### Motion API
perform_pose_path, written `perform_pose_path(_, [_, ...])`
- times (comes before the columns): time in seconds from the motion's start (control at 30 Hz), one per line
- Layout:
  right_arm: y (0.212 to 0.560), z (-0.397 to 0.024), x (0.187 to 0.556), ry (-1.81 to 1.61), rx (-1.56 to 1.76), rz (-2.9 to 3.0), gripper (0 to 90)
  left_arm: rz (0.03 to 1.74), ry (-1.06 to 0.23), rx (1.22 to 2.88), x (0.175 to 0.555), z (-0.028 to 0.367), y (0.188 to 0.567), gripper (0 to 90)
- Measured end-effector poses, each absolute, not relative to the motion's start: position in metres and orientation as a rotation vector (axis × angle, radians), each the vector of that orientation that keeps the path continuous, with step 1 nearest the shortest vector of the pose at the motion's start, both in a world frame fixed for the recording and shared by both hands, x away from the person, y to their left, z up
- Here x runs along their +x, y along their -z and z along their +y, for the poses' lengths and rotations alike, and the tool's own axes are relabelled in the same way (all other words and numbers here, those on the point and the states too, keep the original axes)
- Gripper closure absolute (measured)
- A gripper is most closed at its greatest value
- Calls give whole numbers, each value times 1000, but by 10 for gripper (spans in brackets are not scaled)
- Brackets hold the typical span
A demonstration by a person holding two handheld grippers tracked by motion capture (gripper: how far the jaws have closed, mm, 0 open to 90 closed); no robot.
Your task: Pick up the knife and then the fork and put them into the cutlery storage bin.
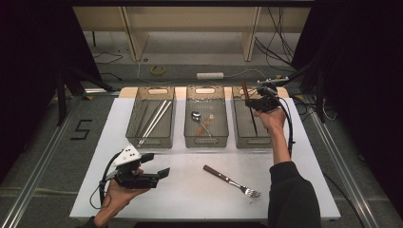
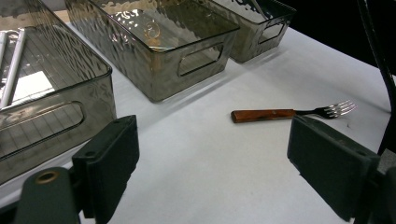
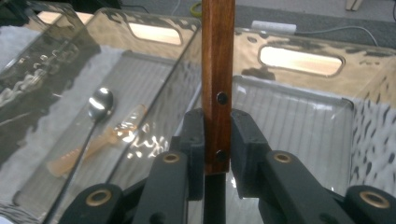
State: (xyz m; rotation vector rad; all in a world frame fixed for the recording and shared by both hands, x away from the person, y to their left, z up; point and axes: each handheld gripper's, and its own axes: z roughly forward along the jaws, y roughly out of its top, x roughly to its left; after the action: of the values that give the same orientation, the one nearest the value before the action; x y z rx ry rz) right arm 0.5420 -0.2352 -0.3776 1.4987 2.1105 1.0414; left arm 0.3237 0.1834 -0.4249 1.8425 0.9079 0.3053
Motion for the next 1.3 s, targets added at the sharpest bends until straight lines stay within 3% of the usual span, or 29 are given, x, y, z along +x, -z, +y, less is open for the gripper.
perform_pose_path(1.3, [413, -230, 543, -964, 1599, 2133, 765, 907, -305, 1846, 323, 183, 425, 162])
